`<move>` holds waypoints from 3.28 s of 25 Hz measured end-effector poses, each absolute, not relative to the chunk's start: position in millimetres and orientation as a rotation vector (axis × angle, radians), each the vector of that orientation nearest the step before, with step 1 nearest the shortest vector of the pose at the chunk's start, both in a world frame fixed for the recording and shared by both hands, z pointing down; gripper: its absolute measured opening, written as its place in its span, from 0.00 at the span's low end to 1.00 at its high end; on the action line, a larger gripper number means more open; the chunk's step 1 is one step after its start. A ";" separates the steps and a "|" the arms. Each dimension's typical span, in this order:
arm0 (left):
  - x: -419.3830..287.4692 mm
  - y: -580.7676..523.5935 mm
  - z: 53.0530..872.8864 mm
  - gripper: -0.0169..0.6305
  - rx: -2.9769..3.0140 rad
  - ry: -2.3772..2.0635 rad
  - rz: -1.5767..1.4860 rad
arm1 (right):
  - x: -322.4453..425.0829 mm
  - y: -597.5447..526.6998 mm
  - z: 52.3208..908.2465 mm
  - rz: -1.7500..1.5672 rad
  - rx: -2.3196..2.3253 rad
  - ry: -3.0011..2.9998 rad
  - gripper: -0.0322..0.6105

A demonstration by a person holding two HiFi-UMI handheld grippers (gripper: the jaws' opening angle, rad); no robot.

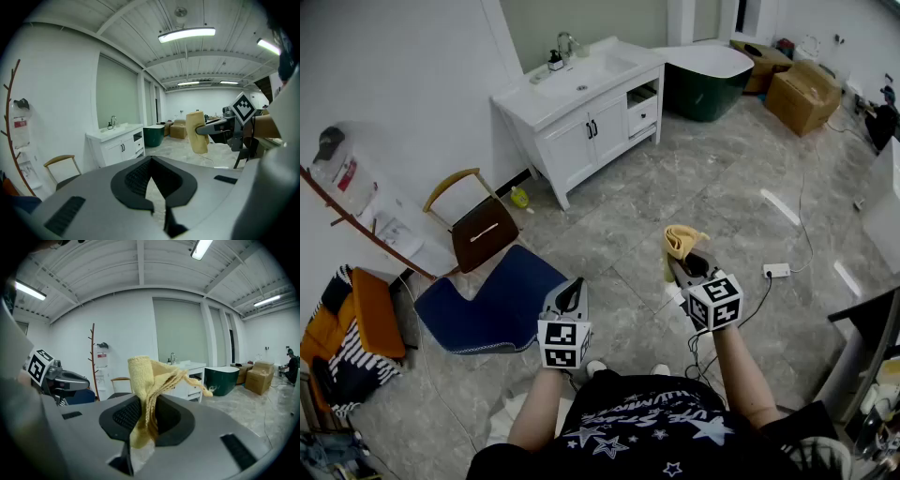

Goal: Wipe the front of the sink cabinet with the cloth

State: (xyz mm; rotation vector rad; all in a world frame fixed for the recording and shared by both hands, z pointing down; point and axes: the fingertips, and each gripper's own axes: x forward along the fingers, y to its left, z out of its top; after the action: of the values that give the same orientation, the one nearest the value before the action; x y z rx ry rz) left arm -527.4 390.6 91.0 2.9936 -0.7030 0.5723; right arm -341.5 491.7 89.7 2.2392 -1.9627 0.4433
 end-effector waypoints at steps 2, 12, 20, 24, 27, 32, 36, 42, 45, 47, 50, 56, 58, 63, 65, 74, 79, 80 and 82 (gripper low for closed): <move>-524.7 396.1 90.3 0.05 2.991 -0.703 0.573 | -340.4 496.0 89.2 0.426 2.244 -1.963 0.17; -500.8 439.1 93.2 0.05 2.995 -0.702 0.581 | -330.7 532.8 102.7 0.448 2.210 -2.015 0.17; -472.1 472.6 110.0 0.05 2.932 -0.710 0.576 | -302.8 565.3 122.5 0.517 2.224 -2.012 0.17; -461.4 462.8 116.8 0.05 2.929 -0.685 0.605 | -290.1 559.2 131.5 0.562 2.234 -1.998 0.17; -443.0 439.8 122.3 0.05 2.902 -0.680 0.601 | -272.0 546.3 133.8 0.578 2.258 -1.972 0.17; -385.3 394.6 134.6 0.05 2.910 -0.610 0.591 | -221.0 520.5 144.7 0.600 2.303 -1.893 0.17; -331.2 336.3 141.2 0.05 2.922 -0.587 0.552 | -168.5 478.1 155.7 0.614 2.320 -1.832 0.17; -257.2 218.5 154.9 0.05 2.885 -0.608 0.562 | -92.4 366.6 157.5 0.637 2.308 -1.814 0.17; -224.1 163.1 152.7 0.05 2.875 -0.584 0.586 | -57.7 310.2 149.9 0.650 2.302 -1.788 0.18; -204.3 131.7 147.4 0.05 2.893 -0.564 0.590 | -39.2 279.3 143.4 0.631 2.292 -1.777 0.18; -180.7 93.0 138.0 0.05 2.915 -0.547 0.567 | -18.9 240.7 134.3 0.587 2.279 -1.763 0.18; -166.7 54.6 144.8 0.05 2.881 -0.573 0.532 | 6.9 201.5 136.3 0.585 2.261 -1.748 0.18; -165.0 43.4 149.1 0.05 2.867 -0.598 0.536 | 19.1 189.0 140.3 0.597 2.252 -1.743 0.18; -159.7 23.0 158.9 0.05 2.837 -0.664 0.552 | 53.6 152.8 151.1 0.605 2.252 -1.772 0.18; -153.2 14.7 163.8 0.05 2.818 -0.694 0.578 | 68.7 134.4 153.4 0.614 2.237 -1.802 0.18; -73.7 -66.3 181.8 0.05 2.693 -1.020 0.644 | 184.3 7.9 197.3 0.654 2.028 -2.009 0.18; -2.1 -110.0 173.9 0.05 2.588 -1.196 0.658 | 256.1 -74.0 227.2 0.727 1.828 -2.133 0.18; 14.8 -119.9 172.0 0.05 2.581 -1.210 0.646 | 271.1 -87.8 231.9 0.742 1.809 -2.141 0.18; 41.5 -136.1 172.0 0.05 2.547 -1.255 0.604 | 292.3 -113.8 242.6 0.751 1.745 -2.165 0.18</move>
State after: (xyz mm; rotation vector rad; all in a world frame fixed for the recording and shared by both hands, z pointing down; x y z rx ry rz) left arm 41.5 -136.1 172.0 2.5467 -1.2548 0.6035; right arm 292.3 -113.8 242.6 1.7448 -2.1650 0.7509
